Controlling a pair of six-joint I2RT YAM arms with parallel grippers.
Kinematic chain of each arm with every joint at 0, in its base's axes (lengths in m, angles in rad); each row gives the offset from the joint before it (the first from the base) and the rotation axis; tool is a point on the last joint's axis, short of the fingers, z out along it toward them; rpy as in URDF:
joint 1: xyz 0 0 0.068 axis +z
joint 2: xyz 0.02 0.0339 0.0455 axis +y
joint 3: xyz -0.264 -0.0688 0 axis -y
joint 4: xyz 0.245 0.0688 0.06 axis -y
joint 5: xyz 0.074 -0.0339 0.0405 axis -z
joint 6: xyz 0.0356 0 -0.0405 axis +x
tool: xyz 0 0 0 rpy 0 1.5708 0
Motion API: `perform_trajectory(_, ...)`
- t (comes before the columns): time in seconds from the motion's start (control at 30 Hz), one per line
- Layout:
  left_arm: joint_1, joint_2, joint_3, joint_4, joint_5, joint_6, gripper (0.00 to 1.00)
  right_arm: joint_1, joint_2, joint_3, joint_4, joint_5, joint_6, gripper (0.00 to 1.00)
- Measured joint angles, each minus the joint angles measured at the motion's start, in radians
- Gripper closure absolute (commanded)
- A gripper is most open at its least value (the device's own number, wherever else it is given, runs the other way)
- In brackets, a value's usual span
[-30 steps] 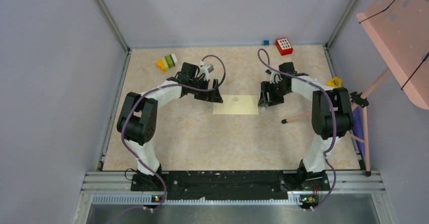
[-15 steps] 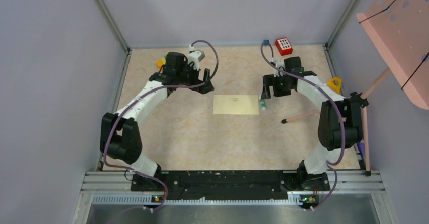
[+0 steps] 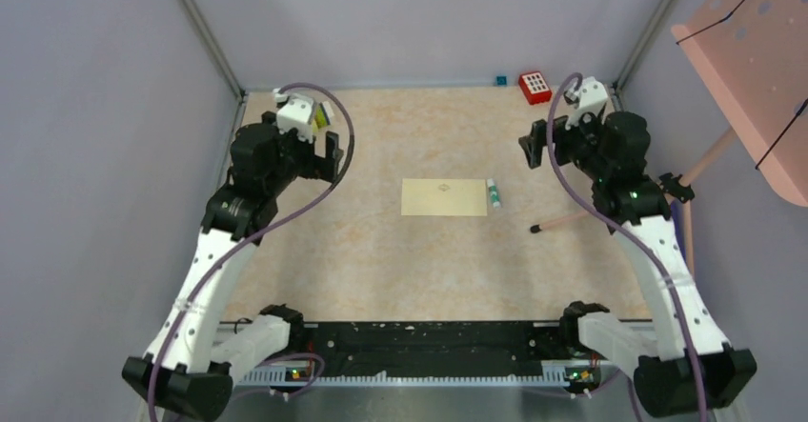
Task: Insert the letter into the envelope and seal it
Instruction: Reset both arms
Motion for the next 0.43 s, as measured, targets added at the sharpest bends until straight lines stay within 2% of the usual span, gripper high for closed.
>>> perform_trajectory(0.2,0.034,-0.253,-0.066,-0.054,-0.130,0.016,0.01,0.000,-0.301,-0.110,0.025,-0.028,-0.019,0.01)
perform_trajectory(0.23,0.034,-0.259,-0.069,-0.055,-0.131,0.017,0.01,0.000,-0.334,-0.111,0.010,-0.034,-0.024,0.01)
perform_trajectory(0.27,0.045,-0.361,-0.095,-0.079,-0.151,0.032,0.01,0.000,-0.371,-0.099,-0.021,-0.037,-0.030,0.01)
perform_trajectory(0.43,0.082,-0.567,-0.126,-0.147,-0.197,0.055,0.01,0.000,-0.467,-0.030,-0.099,-0.011,-0.056,0.01)
